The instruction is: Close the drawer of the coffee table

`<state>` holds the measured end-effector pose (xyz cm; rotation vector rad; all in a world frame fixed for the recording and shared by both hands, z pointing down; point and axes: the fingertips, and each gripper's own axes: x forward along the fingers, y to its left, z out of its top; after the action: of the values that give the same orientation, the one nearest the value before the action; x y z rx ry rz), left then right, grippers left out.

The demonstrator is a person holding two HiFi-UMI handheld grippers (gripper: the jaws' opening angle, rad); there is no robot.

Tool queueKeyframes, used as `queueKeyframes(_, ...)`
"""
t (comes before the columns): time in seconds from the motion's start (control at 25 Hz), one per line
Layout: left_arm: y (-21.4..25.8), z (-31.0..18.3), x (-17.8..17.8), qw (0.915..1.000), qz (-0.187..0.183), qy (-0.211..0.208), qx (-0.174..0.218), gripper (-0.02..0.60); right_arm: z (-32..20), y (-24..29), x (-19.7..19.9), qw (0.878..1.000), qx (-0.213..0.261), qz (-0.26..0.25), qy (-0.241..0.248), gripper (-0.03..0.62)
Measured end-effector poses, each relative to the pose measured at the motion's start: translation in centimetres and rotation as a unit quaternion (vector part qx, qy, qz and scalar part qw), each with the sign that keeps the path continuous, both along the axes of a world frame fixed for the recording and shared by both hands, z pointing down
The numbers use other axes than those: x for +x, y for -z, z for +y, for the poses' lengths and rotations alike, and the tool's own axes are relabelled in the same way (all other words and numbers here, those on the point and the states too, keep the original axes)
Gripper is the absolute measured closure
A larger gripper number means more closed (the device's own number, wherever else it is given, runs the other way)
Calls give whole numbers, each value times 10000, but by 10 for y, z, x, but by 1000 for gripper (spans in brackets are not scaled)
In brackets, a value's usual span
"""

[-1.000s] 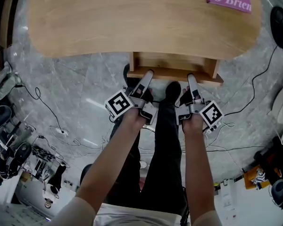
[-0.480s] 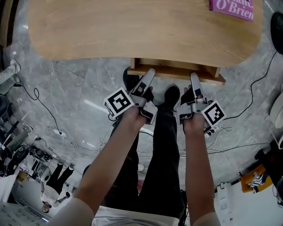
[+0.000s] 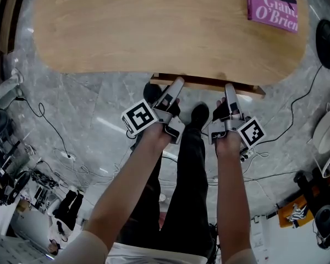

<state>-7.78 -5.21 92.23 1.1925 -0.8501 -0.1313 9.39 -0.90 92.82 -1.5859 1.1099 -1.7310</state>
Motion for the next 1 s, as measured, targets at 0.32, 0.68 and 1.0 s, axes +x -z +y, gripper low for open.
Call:
queueKeyframes(0.32, -1, -16, 7, 9998, 68, -9, 175, 216, -14, -2, 7, 9999, 122, 57, 43, 166)
queueKeyframes(0.68, 1, -35, 11, 9990, -13, -59, 432, 218, -34, -1, 12, 9995, 275, 19, -145, 171)
queueKeyframes(1.0, 2, -43, 13, 9972, -190, -214, 689, 218, -44, 0, 14, 9989, 427, 40, -199, 175)
